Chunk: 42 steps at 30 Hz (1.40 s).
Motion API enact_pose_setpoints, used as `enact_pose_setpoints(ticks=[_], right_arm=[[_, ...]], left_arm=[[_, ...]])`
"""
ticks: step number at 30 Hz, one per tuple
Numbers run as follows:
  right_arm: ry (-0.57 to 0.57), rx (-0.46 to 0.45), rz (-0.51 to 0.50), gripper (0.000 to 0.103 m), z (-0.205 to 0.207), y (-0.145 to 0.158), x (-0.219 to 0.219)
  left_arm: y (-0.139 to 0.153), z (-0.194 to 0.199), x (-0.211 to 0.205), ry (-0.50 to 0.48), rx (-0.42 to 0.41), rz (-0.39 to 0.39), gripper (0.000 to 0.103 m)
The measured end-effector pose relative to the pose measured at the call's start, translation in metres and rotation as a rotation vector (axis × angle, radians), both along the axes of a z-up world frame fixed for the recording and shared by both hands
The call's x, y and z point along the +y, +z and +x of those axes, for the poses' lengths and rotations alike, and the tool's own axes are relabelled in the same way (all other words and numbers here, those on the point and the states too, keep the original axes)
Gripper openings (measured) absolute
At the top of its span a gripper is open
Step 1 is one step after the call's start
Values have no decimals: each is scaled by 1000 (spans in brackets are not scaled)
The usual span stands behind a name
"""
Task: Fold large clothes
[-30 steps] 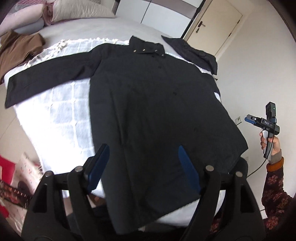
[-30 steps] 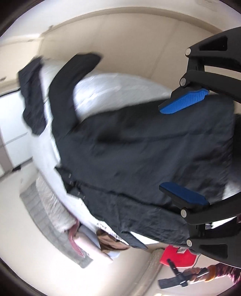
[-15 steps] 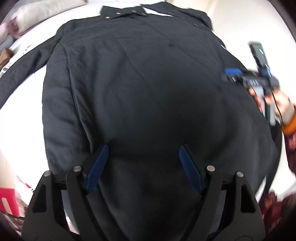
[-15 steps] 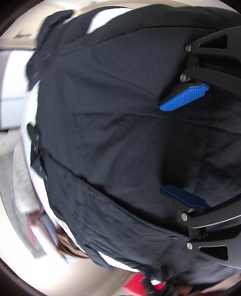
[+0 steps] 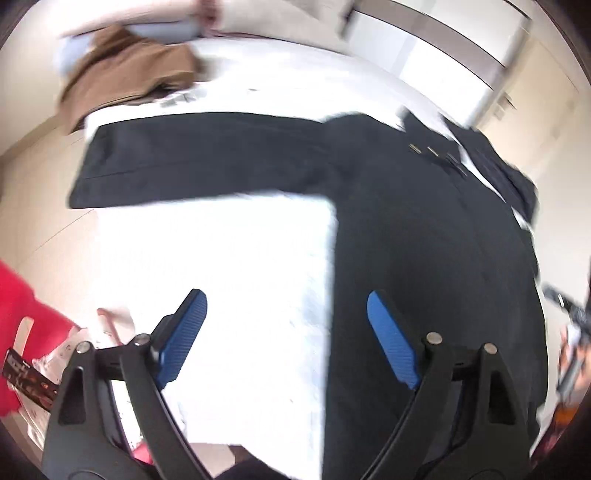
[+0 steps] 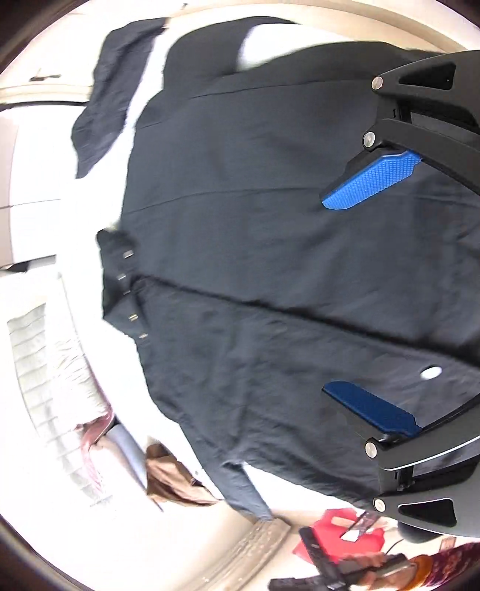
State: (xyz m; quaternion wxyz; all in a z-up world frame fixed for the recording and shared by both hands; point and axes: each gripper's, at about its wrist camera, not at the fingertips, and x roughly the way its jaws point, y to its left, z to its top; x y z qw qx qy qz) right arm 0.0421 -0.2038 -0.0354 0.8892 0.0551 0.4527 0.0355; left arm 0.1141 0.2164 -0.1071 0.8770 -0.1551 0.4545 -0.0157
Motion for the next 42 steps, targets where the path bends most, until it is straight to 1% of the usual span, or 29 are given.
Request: enact_pose_setpoints(ticks=[2, 5, 7, 8, 9, 10, 11, 12, 14, 15, 16, 18, 20, 21, 22, 23, 25, 29, 33, 36, 38, 40, 42], right_arm=[[-8, -6, -13, 96, 10, -2, 2], [2, -12, -42, 96, 25, -20, 8], [12, -19, -27, 96, 30, -36, 7], [7, -10, -8, 96, 35, -44, 8], [-24, 33, 9, 96, 39, -58, 5], [-32, 78, 9, 96, 42, -64, 3], [-20, 99, 11, 95, 43, -67, 1], [-3, 87, 13, 95, 43, -69, 3], [19, 67, -11, 96, 42, -67, 7], [32, 57, -28, 95, 41, -66, 9], [39, 46, -39, 96, 40, -64, 11], [50, 25, -43, 96, 38, -61, 13], [59, 35, -21, 96, 38, -62, 12], [58, 41, -15, 96, 38, -63, 11], [57, 48, -14, 95, 39, -64, 11], [53, 55, -21, 96, 39, -66, 10], [45, 59, -32, 96, 40, -67, 10], [22, 60, -9, 96, 42, -67, 3], [12, 72, 16, 96, 43, -70, 1], [10, 75, 17, 96, 43, -71, 2], [7, 78, 15, 96, 43, -72, 2], [5, 81, 19, 96, 44, -73, 1], [2, 84, 24, 96, 45, -73, -2]], left_arm=[[-13, 15, 24, 101, 20, -43, 89], [-39, 36, 56, 218, 57, -153, 89], [-60, 50, 76, 272, 58, -234, 89], [-69, 58, 83, 293, 51, -273, 89], [-77, 65, 89, 320, 44, -309, 89], [-81, 66, 98, 351, 33, -334, 89], [-82, 68, 105, 383, -7, -365, 89], [-81, 74, 110, 409, -39, -377, 89], [-80, 82, 116, 458, -63, -382, 89], [-81, 84, 120, 488, -74, -398, 89], [-82, 83, 123, 519, -85, -416, 86], [-81, 84, 129, 596, -115, -441, 75], [-76, 85, 136, 656, -139, -431, 39], [-73, 86, 138, 676, -147, -421, 33], [-69, 91, 139, 684, -164, -418, 20], [-61, 91, 138, 682, -189, -413, 14], [-39, 92, 134, 653, -263, -381, 10], [20, 97, 104, 539, -416, -277, 9], [72, 99, 54, 372, -532, -212, 9], [97, 104, 11, 240, -578, -206, 9], [107, 107, -24, 139, -591, -208, 9], [112, 111, -59, 39, -587, -198, 10], [111, 117, -96, -67, -556, -184, 10]])
